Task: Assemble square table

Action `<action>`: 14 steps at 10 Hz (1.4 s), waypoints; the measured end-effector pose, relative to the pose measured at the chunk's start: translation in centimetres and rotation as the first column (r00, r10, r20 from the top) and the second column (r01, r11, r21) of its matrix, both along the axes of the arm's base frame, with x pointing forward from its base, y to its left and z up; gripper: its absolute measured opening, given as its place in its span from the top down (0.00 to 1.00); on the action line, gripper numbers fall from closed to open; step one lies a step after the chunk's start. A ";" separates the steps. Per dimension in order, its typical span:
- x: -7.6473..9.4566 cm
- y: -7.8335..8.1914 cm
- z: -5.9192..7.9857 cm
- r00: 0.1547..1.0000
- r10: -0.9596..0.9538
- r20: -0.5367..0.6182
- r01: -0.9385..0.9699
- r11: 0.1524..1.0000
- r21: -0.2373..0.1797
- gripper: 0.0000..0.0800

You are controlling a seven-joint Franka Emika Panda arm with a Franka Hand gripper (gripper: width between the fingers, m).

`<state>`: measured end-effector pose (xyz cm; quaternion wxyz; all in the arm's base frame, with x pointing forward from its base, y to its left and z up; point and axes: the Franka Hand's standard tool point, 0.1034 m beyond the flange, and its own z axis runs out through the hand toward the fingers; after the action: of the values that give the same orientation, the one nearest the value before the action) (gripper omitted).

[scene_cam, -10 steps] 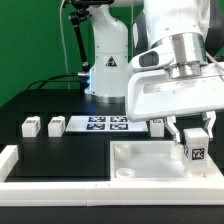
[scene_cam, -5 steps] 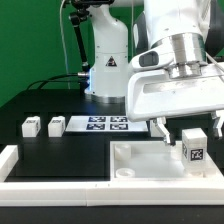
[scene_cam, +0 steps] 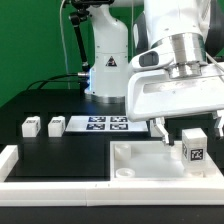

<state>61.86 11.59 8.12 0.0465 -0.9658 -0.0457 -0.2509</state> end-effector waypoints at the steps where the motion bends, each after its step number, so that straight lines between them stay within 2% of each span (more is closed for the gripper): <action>1: 0.0 0.1 0.0 1.000 -0.006 -0.018 0.006 1.000 0.004 0.19; 2: 0.3 0.6 0.6 0.997 -0.015 -0.073 0.016 1.000 0.011 0.19; 3: 1.3 0.6 1.5 0.996 -0.015 -0.090 0.016 1.000 0.010 0.19; 5: 2.1 0.5 2.0 0.993 -0.014 -0.113 0.015 1.000 0.010 0.19; 6: 2.2 0.4 1.9 0.988 -0.013 -0.154 0.014 1.000 0.009 0.19; 9: 2.0 -1.0 1.1 0.927 -0.012 -0.375 0.014 1.000 0.003 0.19; 12: 0.8 -0.2 0.0 0.821 -0.032 -0.570 0.038 0.999 -0.001 0.19; 14: 1.4 0.0 -0.1 0.814 -0.043 -0.580 0.053 0.999 0.000 0.19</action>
Offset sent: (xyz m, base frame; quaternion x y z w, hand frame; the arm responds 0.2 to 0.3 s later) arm 0.0281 -0.0110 0.0112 -0.0105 -0.1120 0.0098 0.9936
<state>63.30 11.61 8.05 0.0595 -0.9968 -0.0030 0.0534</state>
